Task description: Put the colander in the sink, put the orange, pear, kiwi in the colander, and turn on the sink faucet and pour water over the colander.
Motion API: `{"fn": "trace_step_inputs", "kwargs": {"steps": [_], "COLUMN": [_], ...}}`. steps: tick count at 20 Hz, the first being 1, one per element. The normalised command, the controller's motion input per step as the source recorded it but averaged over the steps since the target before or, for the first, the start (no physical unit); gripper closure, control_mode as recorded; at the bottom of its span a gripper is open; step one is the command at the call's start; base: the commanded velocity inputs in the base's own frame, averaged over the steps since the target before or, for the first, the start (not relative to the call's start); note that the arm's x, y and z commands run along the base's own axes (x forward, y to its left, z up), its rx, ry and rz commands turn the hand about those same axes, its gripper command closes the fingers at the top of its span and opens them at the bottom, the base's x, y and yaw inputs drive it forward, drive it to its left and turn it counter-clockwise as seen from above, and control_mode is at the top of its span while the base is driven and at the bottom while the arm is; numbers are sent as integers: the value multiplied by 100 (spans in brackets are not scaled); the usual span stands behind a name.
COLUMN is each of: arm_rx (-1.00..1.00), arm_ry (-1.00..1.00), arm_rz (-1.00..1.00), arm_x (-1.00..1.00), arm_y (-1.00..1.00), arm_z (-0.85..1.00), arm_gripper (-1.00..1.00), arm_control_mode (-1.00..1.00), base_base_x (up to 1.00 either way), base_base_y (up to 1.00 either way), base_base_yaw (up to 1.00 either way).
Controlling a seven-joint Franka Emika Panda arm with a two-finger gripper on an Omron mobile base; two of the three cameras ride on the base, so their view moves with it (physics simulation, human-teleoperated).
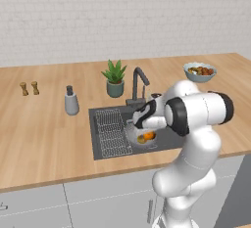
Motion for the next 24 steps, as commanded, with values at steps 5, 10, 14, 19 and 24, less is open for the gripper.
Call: {"fn": "trace_step_inputs", "kwargs": {"steps": [5,10,14,19,24], "arm_rx": [0,0,0,0,0], "arm_ry": [-5,0,-1,0,0], "arm_rz": [0,0,0,0,0], "arm_x": [40,37,35,2,0], "arm_y": [-2,0,2,0,0], "arm_z": [-18,-14,-20,-3,0], "arm_gripper": [100,100,100,-100,-100], "arm_control_mode": [-100,-100,-100,-100,-100], "base_base_x": [0,0,0,0,0], "base_base_y": [0,0,0,0,0], "base_base_yaw": [0,0,0,0,0]}}
